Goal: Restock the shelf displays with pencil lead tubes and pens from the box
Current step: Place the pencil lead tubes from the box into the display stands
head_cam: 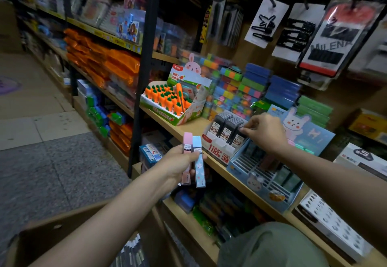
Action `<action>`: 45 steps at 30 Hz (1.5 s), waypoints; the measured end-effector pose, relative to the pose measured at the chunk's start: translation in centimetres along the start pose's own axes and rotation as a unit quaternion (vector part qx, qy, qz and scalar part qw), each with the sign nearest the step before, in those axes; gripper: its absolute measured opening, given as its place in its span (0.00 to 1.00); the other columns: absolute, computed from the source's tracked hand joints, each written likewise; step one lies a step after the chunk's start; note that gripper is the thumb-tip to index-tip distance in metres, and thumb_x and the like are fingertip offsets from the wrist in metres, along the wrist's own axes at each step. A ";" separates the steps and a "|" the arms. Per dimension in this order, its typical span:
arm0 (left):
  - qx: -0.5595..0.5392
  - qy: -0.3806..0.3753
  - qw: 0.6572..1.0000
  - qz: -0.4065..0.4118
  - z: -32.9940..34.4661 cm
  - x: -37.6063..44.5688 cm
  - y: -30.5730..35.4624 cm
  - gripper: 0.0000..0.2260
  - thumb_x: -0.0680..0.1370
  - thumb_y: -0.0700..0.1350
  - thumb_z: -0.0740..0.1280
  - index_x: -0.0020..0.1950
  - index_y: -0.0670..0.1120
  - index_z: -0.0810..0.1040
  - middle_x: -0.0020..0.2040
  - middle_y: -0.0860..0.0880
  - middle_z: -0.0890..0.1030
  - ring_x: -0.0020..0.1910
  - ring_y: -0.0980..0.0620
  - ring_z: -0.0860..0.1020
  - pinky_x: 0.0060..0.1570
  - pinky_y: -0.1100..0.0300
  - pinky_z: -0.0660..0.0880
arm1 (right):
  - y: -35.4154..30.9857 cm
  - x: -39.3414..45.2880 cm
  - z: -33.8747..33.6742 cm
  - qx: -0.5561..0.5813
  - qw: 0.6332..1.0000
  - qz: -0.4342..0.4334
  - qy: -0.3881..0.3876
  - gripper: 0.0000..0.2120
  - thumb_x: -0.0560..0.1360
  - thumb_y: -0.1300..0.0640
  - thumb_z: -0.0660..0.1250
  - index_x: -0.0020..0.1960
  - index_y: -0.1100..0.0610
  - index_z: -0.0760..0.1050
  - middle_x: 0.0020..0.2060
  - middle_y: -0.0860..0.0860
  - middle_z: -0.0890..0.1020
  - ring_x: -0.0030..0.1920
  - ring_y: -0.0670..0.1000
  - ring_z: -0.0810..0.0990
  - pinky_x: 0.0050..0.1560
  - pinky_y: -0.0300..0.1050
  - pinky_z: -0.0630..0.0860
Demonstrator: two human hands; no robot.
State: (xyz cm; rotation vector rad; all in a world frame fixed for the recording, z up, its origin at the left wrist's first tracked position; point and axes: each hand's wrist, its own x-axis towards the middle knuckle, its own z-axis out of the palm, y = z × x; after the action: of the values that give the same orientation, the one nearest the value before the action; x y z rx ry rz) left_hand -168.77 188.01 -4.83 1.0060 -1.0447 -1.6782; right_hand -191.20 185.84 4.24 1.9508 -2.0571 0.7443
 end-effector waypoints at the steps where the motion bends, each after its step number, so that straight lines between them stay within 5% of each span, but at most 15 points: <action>1: 0.003 -0.010 1.000 0.005 0.0 -0.1 -0.1 0.07 0.81 0.39 0.64 0.55 0.43 0.80 0.43 0.48 0.86 0.31 0.56 0.77 0.28 0.64 0.70 | 0.1 0.0 0.2 -0.014 1.000 0.000 0.009 0.09 0.72 0.48 0.74 0.42 0.53 0.82 0.44 0.51 0.81 0.41 0.48 0.76 0.34 0.42 0.71; 5: 0.027 -0.048 0.998 0.019 0.0 -0.5 -0.5 0.08 0.81 0.43 0.64 0.58 0.45 0.79 0.47 0.50 0.86 0.30 0.59 0.77 0.39 0.57 0.73 | -0.5 -0.5 0.1 -0.051 0.998 -0.003 0.029 0.15 0.73 0.49 0.73 0.57 0.52 0.79 0.55 0.51 0.77 0.49 0.51 0.77 0.46 0.49 0.77; 7: 0.033 -0.061 0.997 0.035 0.1 -0.5 -0.7 0.10 0.81 0.43 0.64 0.60 0.44 0.79 0.49 0.49 0.86 0.31 0.60 0.78 0.42 0.55 0.72 | -1.7 -1.5 -0.5 0.068 0.997 0.010 0.029 0.14 0.74 0.53 0.72 0.59 0.51 0.77 0.52 0.50 0.78 0.49 0.49 0.78 0.48 0.46 0.78; 10: 0.059 -0.064 0.994 0.066 0.4 -0.7 -0.8 0.09 0.81 0.41 0.64 0.60 0.43 0.78 0.49 0.49 0.86 0.39 0.53 0.78 0.39 0.57 0.70 | -3.9 -4.5 -0.7 0.269 0.958 0.027 -0.095 0.13 0.76 0.53 0.70 0.60 0.48 0.76 0.45 0.47 0.82 0.44 0.50 0.83 0.45 0.48 0.83; 13: 0.082 -0.069 0.991 0.077 0.7 -0.9 -1.0 0.07 0.80 0.41 0.66 0.57 0.43 0.79 0.43 0.47 0.82 0.42 0.45 0.73 0.39 0.56 0.69 | -5.1 -7.6 -0.2 0.294 0.942 -0.005 -0.165 0.18 0.75 0.52 0.71 0.64 0.50 0.74 0.45 0.48 0.82 0.43 0.51 0.84 0.49 0.53 0.82; 20: 0.137 -0.111 0.981 0.085 1.9 -2.0 -1.5 0.10 0.81 0.42 0.63 0.62 0.48 0.74 0.46 0.45 0.78 0.41 0.48 0.72 0.39 0.56 0.71 | -5.1 -9.8 -0.6 0.274 0.954 -0.001 -0.124 0.14 0.72 0.59 0.74 0.57 0.50 0.79 0.43 0.48 0.84 0.42 0.47 0.84 0.50 0.50 0.82; 25: 0.064 -0.095 0.992 0.045 1.8 -2.0 -1.1 0.19 0.79 0.32 0.59 0.66 0.51 0.67 0.55 0.47 0.76 0.43 0.51 0.74 0.35 0.61 0.75 | -2.3 -8.1 -4.5 0.237 0.968 0.027 -0.075 0.14 0.71 0.56 0.76 0.54 0.48 0.78 0.44 0.48 0.83 0.43 0.48 0.84 0.47 0.48 0.82; 32: 0.028 -0.087 0.994 0.057 1.3 -2.0 -1.5 0.16 0.79 0.30 0.62 0.61 0.46 0.75 0.50 0.44 0.80 0.47 0.50 0.79 0.39 0.64 0.79 | 2.7 -4.4 -8.0 0.074 0.996 -0.021 0.035 0.11 0.72 0.56 0.75 0.54 0.54 0.78 0.45 0.50 0.83 0.41 0.47 0.83 0.46 0.48 0.82; 45: 0.013 -0.084 0.994 0.063 1.0 -1.0 -2.8 0.11 0.78 0.34 0.66 0.55 0.46 0.80 0.49 0.47 0.85 0.49 0.51 0.82 0.45 0.60 0.80 | 4.3 -2.8 -3.7 -0.060 0.998 -0.024 0.019 0.12 0.74 0.52 0.73 0.56 0.53 0.78 0.43 0.52 0.84 0.43 0.53 0.82 0.43 0.51 0.80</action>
State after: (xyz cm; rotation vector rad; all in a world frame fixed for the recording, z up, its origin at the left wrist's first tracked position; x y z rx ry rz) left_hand -170.11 189.86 -6.92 0.8076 -1.2169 -1.6708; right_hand -195.77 190.12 5.14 1.8984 -1.9781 0.6275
